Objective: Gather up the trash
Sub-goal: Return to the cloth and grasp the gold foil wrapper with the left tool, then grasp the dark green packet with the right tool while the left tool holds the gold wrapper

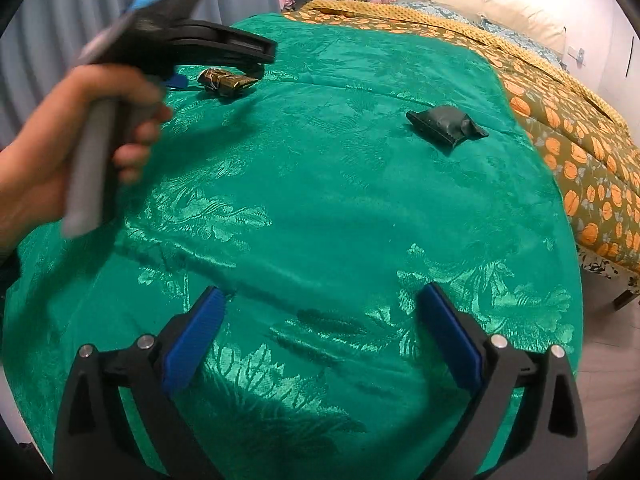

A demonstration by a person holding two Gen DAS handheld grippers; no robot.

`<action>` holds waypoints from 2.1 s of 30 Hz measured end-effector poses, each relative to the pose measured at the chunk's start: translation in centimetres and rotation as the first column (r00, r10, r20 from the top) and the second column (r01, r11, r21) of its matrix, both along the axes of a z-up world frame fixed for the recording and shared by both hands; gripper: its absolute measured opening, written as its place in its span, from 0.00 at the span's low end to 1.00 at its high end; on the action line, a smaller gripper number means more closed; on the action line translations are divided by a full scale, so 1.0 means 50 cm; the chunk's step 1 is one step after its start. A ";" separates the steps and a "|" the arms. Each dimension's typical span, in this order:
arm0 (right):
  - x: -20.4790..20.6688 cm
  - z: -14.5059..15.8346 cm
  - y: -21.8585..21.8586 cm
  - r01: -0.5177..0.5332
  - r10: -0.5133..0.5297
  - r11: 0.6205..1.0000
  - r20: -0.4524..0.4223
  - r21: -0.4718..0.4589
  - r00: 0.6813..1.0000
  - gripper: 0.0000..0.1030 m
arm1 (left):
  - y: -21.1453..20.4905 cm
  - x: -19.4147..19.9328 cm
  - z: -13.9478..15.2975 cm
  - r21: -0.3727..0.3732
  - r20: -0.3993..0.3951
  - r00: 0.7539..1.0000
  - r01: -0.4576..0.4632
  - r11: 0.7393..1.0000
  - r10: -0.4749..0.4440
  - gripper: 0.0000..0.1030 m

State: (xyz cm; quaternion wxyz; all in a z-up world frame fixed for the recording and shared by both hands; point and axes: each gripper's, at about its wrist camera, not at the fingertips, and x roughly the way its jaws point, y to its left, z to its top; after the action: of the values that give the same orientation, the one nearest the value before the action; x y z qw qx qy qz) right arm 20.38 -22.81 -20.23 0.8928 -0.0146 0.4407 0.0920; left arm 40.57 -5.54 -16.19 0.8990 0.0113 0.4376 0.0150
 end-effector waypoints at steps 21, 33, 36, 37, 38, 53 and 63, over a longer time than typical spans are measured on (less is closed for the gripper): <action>-0.001 0.000 0.002 0.000 0.000 1.000 0.002 -0.001 1.000 0.93 | 0.130 -0.029 0.013 -0.108 0.013 0.998 0.057 0.993 -0.056 0.95; -0.001 0.001 0.002 0.000 0.000 1.000 0.001 0.001 1.000 0.93 | 0.121 0.019 -0.012 -0.069 -0.013 1.000 -0.011 0.998 0.010 0.34; -0.001 0.000 0.002 0.000 0.000 1.000 0.002 0.001 1.000 0.93 | 0.142 -0.042 0.017 -0.086 -0.016 0.997 0.067 0.994 -0.069 0.33; -0.001 0.000 0.002 0.000 0.000 1.000 0.002 0.001 1.000 0.93 | 0.146 -0.062 0.024 -0.084 -0.022 0.995 0.092 0.992 -0.094 0.33; -0.001 0.000 0.002 0.000 0.000 1.000 0.002 0.001 1.000 0.93 | 0.149 -0.086 0.031 -0.081 -0.028 0.992 0.122 0.989 -0.124 0.33; -0.008 0.006 -0.006 -0.002 0.001 0.999 0.014 0.038 1.000 0.93 | 0.115 -0.372 -0.029 -0.029 -0.026 0.932 0.360 0.932 -0.361 0.81; 0.104 0.050 -0.167 0.296 -0.293 0.932 -0.047 0.211 0.955 0.90 | 0.125 -0.360 -0.044 -0.028 -0.047 0.948 0.314 0.949 -0.315 0.95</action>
State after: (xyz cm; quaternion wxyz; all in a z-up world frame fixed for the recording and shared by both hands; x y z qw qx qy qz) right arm 25.57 -31.18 -17.71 0.8895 0.1493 0.4317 0.0046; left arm 22.55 0.70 -18.42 0.8785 0.0723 0.4530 -0.1331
